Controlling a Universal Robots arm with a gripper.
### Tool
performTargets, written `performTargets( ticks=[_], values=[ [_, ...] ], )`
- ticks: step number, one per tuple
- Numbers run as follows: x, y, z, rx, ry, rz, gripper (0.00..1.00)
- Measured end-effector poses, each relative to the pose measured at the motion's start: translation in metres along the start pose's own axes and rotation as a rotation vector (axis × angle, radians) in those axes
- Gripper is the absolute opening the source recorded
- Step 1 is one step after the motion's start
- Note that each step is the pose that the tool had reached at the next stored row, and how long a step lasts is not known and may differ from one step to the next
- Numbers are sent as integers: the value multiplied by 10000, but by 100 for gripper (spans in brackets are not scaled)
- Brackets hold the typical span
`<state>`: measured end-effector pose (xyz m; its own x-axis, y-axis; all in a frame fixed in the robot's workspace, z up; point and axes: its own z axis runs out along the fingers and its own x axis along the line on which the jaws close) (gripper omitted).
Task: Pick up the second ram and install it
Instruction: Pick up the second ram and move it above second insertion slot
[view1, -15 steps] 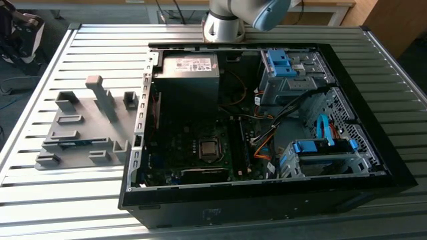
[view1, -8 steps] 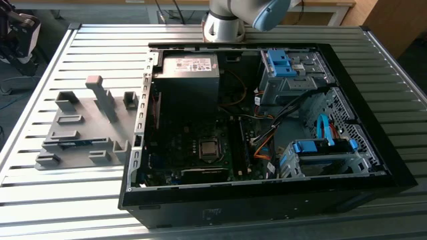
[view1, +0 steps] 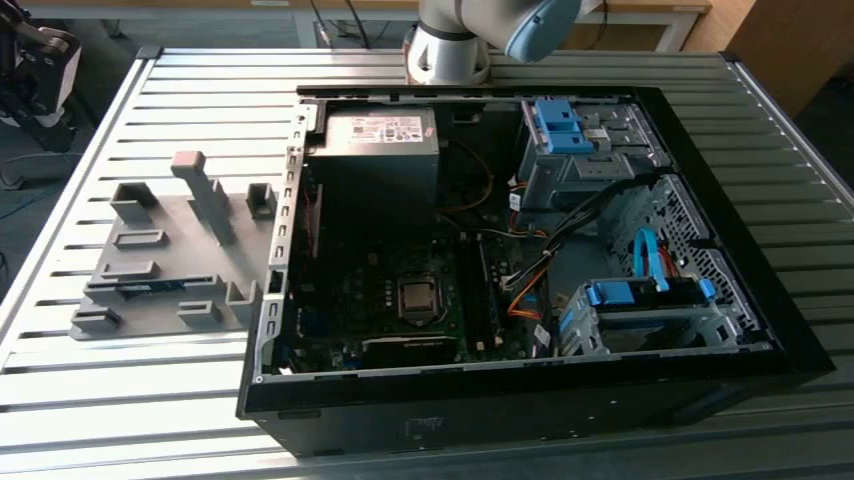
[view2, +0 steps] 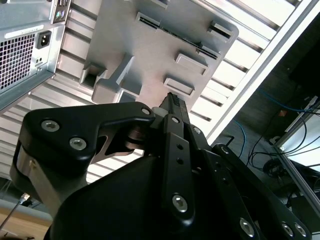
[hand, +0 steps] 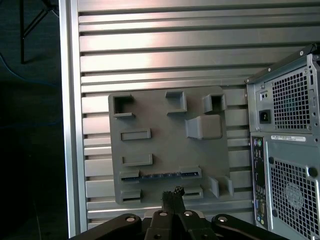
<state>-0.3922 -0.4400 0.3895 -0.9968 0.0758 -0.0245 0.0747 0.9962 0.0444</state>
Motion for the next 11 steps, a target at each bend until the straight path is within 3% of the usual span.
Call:
performTargets(
  ticks=[3, 11],
  values=[
    [9, -1, 0, -2, 4, -78, 11],
    [19, -1, -1, -21, 41, -927, 11]
  ],
)
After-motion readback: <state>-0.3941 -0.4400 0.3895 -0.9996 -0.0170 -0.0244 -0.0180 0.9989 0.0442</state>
